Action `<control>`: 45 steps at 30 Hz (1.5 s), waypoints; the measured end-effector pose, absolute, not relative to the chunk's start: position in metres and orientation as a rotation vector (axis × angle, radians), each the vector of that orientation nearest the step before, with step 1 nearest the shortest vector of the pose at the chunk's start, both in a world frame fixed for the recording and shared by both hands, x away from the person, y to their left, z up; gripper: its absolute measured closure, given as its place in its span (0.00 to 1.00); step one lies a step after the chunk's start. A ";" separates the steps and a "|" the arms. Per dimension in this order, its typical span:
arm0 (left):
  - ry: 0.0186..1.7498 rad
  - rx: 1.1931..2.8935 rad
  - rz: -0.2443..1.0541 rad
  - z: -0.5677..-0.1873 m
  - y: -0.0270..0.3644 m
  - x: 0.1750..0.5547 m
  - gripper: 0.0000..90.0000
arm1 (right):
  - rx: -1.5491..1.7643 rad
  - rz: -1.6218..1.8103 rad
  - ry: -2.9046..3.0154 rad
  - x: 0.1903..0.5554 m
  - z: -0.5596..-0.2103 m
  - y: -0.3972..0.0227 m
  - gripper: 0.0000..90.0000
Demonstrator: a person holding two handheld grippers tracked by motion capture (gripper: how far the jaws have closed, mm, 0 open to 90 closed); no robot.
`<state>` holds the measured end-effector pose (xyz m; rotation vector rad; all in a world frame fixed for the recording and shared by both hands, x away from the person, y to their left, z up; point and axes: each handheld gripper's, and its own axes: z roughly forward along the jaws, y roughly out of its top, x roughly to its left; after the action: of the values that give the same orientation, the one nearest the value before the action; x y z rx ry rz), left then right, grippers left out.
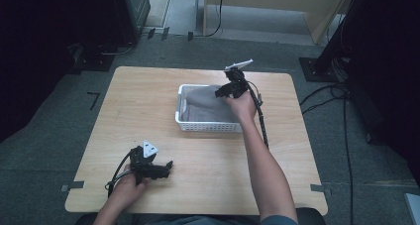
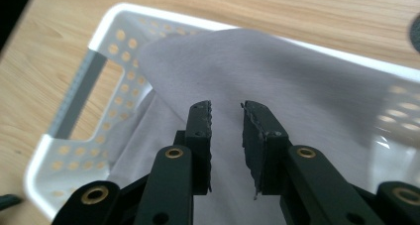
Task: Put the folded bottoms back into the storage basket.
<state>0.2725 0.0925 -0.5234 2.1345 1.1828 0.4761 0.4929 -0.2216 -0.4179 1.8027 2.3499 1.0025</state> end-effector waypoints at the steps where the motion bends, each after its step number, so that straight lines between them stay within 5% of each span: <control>1: 1.183 2.134 0.476 -0.523 0.093 0.273 0.00 | 1.776 0.973 2.359 0.494 -0.421 -0.217 0.82; 29: 1.182 2.135 0.476 -0.523 0.093 0.272 0.00 | 1.816 0.758 2.349 0.504 -0.474 -0.232 0.89; 45: 1.183 2.135 0.475 -0.523 0.092 0.272 0.00 | 1.794 0.881 2.380 0.504 -0.471 -0.234 0.72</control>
<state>0.2721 0.0924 -0.5234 2.1352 1.1826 0.4753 0.5043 -0.2342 -0.4713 1.7942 2.3799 0.8811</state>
